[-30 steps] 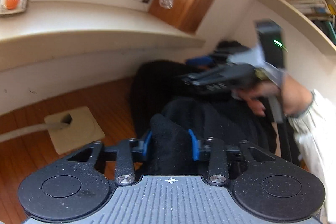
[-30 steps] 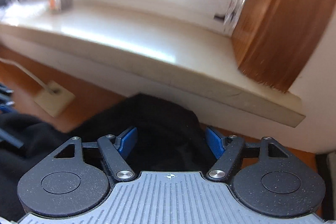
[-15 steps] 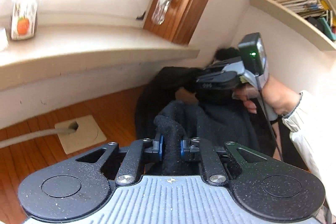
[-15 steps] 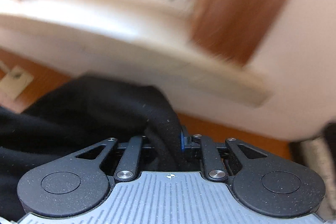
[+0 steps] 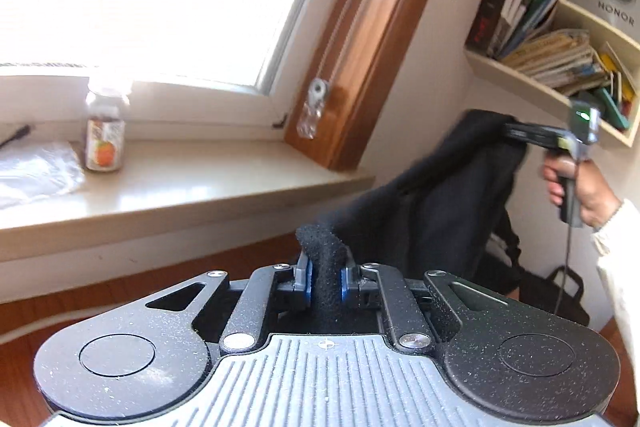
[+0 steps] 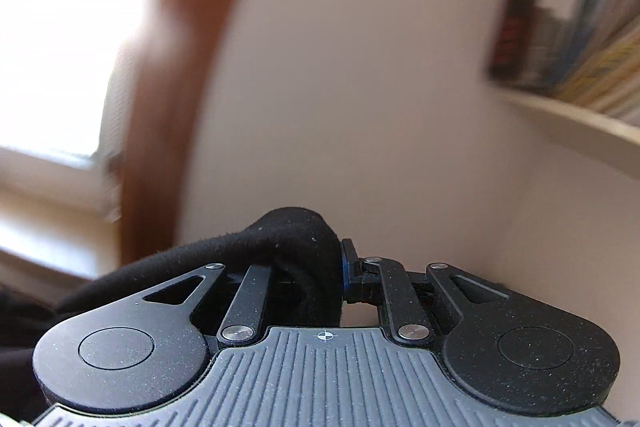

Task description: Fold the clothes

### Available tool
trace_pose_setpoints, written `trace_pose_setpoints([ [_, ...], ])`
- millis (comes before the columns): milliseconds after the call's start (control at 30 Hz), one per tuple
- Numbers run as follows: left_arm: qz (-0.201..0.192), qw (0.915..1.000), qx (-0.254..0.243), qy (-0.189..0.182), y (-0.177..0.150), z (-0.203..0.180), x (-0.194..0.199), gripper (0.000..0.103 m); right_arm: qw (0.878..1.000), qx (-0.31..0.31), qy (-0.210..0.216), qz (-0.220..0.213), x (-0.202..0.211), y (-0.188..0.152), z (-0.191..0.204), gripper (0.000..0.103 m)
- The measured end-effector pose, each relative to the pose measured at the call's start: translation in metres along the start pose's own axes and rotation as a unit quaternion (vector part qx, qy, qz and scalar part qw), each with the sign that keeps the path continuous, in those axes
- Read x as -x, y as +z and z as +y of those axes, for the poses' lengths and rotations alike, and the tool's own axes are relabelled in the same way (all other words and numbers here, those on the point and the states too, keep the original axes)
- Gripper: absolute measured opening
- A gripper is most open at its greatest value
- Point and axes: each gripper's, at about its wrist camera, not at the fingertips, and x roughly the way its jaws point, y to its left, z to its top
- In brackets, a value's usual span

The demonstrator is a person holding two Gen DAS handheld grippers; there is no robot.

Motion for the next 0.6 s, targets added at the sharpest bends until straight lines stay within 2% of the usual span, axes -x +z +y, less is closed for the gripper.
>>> trace_pose_setpoints([
  [133, -0.023, 0.9995, 0.022, 0.002, 0.007, 0.010, 0.013, 0.013, 0.998, -0.033, -0.059, -0.003, 0.011, -0.008, -0.047, 0.014],
  [233, -0.016, 0.9996, 0.023, -0.004, 0.012, 0.010, 0.007, 0.013, 0.996, -0.039, -0.075, 0.039, 0.002, -0.031, -0.065, 0.018],
  [300, -0.001, 0.9998, 0.015, 0.010, 0.010, 0.005, -0.005, 0.014, 0.992, -0.023, -0.043, 0.120, -0.026, -0.054, -0.059, 0.024],
  [333, 0.008, 0.9998, 0.013, 0.016, 0.008, 0.005, -0.012, 0.017, 0.986, -0.014, -0.023, 0.162, -0.039, -0.068, -0.056, 0.031],
  [400, 0.020, 0.9995, 0.012, 0.023, 0.001, 0.007, -0.025, 0.023, 0.977, -0.007, 0.017, 0.212, -0.054, -0.093, -0.050, 0.038],
  [467, 0.028, 0.9990, 0.009, 0.033, -0.005, 0.009, -0.036, 0.029, 0.975, -0.014, 0.039, 0.219, -0.058, -0.109, -0.047, 0.039],
  [500, 0.031, 0.9988, 0.007, 0.038, -0.007, 0.012, -0.041, 0.036, 0.974, -0.018, 0.048, 0.220, -0.060, -0.116, -0.046, 0.041],
  [533, 0.032, 0.9987, 0.008, 0.039, -0.009, 0.014, -0.043, 0.042, 0.974, -0.029, 0.062, 0.216, -0.059, -0.121, -0.045, 0.045],
  [600, 0.031, 0.9988, 0.011, 0.037, -0.011, 0.019, -0.046, 0.048, 0.972, -0.060, 0.087, 0.211, -0.055, -0.129, -0.044, 0.047],
])
